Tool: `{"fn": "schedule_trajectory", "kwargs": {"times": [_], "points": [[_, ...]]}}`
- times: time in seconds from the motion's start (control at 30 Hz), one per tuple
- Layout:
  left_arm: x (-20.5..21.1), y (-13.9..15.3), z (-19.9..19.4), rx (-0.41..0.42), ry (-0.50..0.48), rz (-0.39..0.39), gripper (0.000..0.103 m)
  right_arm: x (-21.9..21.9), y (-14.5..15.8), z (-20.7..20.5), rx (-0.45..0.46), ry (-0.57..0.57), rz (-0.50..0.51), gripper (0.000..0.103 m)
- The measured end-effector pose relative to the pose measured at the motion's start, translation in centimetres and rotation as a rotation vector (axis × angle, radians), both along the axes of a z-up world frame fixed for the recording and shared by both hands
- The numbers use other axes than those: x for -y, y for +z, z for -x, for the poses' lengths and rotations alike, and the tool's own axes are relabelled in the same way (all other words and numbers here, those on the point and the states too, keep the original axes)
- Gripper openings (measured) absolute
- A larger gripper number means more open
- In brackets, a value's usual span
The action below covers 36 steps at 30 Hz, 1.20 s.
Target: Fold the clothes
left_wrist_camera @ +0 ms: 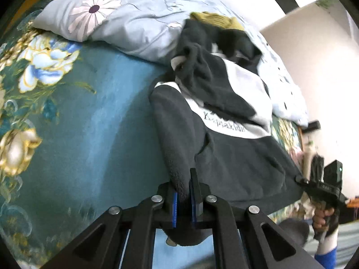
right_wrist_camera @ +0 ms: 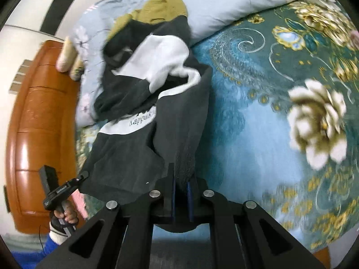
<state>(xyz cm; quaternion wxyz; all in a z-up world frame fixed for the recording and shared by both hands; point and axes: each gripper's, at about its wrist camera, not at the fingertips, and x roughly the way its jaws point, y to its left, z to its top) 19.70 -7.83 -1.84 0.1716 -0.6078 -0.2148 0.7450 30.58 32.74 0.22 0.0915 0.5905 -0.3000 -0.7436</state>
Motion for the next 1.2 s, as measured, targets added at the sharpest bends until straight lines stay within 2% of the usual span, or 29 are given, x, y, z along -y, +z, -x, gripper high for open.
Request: {"fn": "schedule_trajectory", "kwargs": {"times": [0.07,0.13,0.2,0.23,0.33,0.43,0.57,0.63,0.7,0.83,0.9,0.93,0.97,1.0,1.03,1.13,1.2], "points": [[0.8,0.2,-2.7,0.044,-0.019,0.000,0.009,-0.2,1.2,-3.0,-0.015,0.015,0.041,0.008],[1.9,-0.8,-4.8,0.101,0.023,-0.036,0.009,-0.9,1.7,-4.5,-0.010,-0.014,0.094,0.008],[2.6,-1.4,-5.2,0.132,0.077,-0.099,0.009,-1.6,2.1,-6.0,-0.005,-0.042,0.147,0.008],[2.6,-1.3,-4.4,0.126,0.090,-0.117,0.008,-1.9,1.8,-5.4,0.000,-0.051,0.159,0.008],[2.4,-0.7,-1.8,0.086,0.121,-0.170,0.009,-2.5,1.2,-3.1,0.001,-0.084,0.221,0.008],[2.2,0.5,3.4,0.049,0.166,-0.247,0.009,-3.8,1.4,0.1,-0.042,-0.148,0.288,0.008],[1.8,-0.1,10.8,0.048,0.245,-0.282,0.009,-6.0,-0.2,5.1,-0.046,-0.292,0.372,0.008],[2.0,-1.6,14.7,0.083,0.304,-0.321,0.009,-7.2,-1.4,8.0,-0.032,-0.368,0.408,0.008],[1.7,-3.8,17.8,0.144,0.364,-0.355,0.009,-7.8,-3.4,11.1,0.011,-0.448,0.401,0.008],[1.0,-8.1,21.0,0.279,0.475,-0.356,0.013,-8.0,-4.9,12.6,-0.006,-0.464,0.396,0.012],[0.8,-8.0,20.9,0.255,0.474,-0.436,0.028,-8.1,-5.7,13.4,-0.015,-0.472,0.393,0.024],[1.0,-7.3,20.6,0.203,0.453,-0.486,0.043,-8.2,-6.1,13.8,-0.019,-0.476,0.392,0.037],[1.3,-6.5,20.3,0.155,0.434,-0.504,0.058,-8.2,-6.4,14.1,-0.024,-0.480,0.391,0.046],[2.0,-5.1,19.6,0.088,0.418,-0.494,0.062,-8.3,-6.8,14.5,-0.028,-0.484,0.389,0.047],[2.0,-4.9,19.1,0.062,0.391,-0.435,0.066,-8.8,-6.4,14.3,-0.048,-0.474,0.362,0.047],[1.6,-5.0,18.0,0.017,0.304,-0.230,0.067,-10.0,-6.1,13.5,-0.026,-0.451,0.194,0.047],[1.4,-5.1,17.3,-0.013,0.245,-0.093,0.067,-9.2,-7.5,14.0,0.015,-0.405,0.149,0.047]]}}
